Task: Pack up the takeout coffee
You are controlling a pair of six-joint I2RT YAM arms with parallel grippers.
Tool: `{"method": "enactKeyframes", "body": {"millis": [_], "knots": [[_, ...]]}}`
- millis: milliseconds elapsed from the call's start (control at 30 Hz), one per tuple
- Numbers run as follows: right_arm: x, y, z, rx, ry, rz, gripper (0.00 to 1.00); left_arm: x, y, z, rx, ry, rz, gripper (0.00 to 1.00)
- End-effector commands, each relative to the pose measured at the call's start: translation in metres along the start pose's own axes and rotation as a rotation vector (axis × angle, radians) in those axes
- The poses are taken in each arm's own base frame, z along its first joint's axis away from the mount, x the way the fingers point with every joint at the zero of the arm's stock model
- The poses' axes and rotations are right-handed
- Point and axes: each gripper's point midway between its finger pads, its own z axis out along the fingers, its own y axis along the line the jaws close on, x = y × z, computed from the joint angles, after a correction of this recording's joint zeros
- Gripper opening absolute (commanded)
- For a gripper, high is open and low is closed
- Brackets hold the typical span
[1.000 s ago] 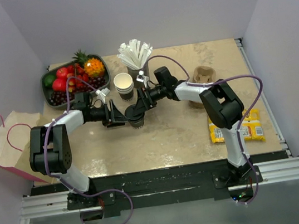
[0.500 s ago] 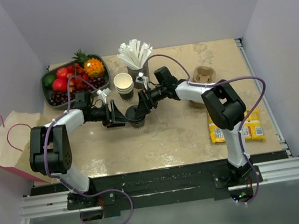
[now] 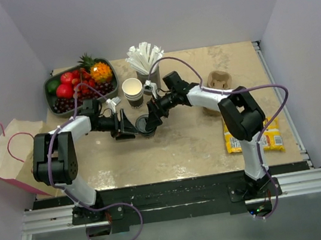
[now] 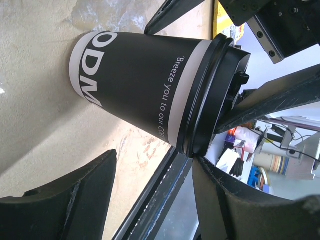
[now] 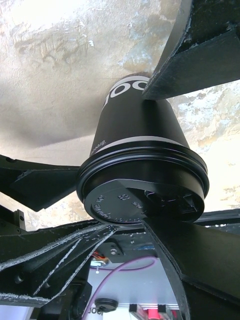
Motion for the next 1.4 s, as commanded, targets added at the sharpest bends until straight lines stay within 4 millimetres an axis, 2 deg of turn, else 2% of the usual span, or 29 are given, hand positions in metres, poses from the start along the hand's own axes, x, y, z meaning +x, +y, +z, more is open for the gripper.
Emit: {"method": "enactKeyframes", "body": {"millis": [0, 200, 533, 700, 833, 933, 967, 1000, 1067, 1100, 1133, 1200, 1300, 1367], "knots": [[0.058, -0.016, 0.022, 0.063, 0.171, 0.104, 0.99, -0.024, 0.093, -0.001, -0.411, -0.07, 0.101, 0.64], [0.063, -0.032, 0.027, 0.096, 0.205, 0.137, 0.93, -0.027, 0.102, 0.001, -0.44, -0.078, 0.091, 0.63], [0.071, -0.055, 0.028, 0.191, 0.214, 0.173, 0.92, -0.043, 0.108, -0.003, -0.486, -0.148, 0.13, 0.61], [0.075, -0.071, 0.025, 0.271, 0.227, 0.174, 0.91, -0.039, 0.119, -0.004, -0.544, -0.161, 0.134, 0.6], [0.077, -0.075, 0.024, 0.288, 0.234, 0.178, 0.91, -0.042, 0.116, -0.005, -0.565, -0.178, 0.151, 0.59], [0.069, -0.064, 0.025, 0.243, 0.214, 0.203, 0.92, -0.053, 0.092, -0.011, -0.499, -0.229, 0.193, 0.61], [0.063, -0.06, 0.022, 0.234, 0.198, 0.203, 0.92, -0.053, 0.076, -0.009, -0.419, -0.243, 0.219, 0.62], [0.058, -0.056, 0.021, 0.219, 0.185, 0.196, 0.92, -0.061, 0.057, -0.018, -0.369, -0.292, 0.255, 0.64], [0.047, -0.049, 0.017, 0.188, 0.16, 0.192, 0.93, -0.062, 0.027, -0.022, -0.238, -0.324, 0.292, 0.67], [0.042, -0.045, 0.015, 0.176, 0.146, 0.187, 0.94, -0.063, 0.012, -0.028, -0.199, -0.343, 0.319, 0.78], [0.038, -0.042, 0.014, 0.152, 0.134, 0.191, 0.95, -0.061, 0.003, -0.03, -0.165, -0.341, 0.34, 0.79], [0.031, -0.04, 0.011, 0.126, 0.106, 0.217, 0.97, -0.053, -0.012, -0.031, -0.105, -0.32, 0.356, 0.8], [0.023, -0.033, 0.008, 0.069, 0.075, 0.248, 0.99, -0.035, -0.023, -0.03, -0.034, -0.288, 0.344, 0.8], [0.018, -0.027, 0.007, 0.034, 0.061, 0.256, 0.99, -0.024, -0.023, -0.026, -0.007, -0.276, 0.317, 0.81]]}}
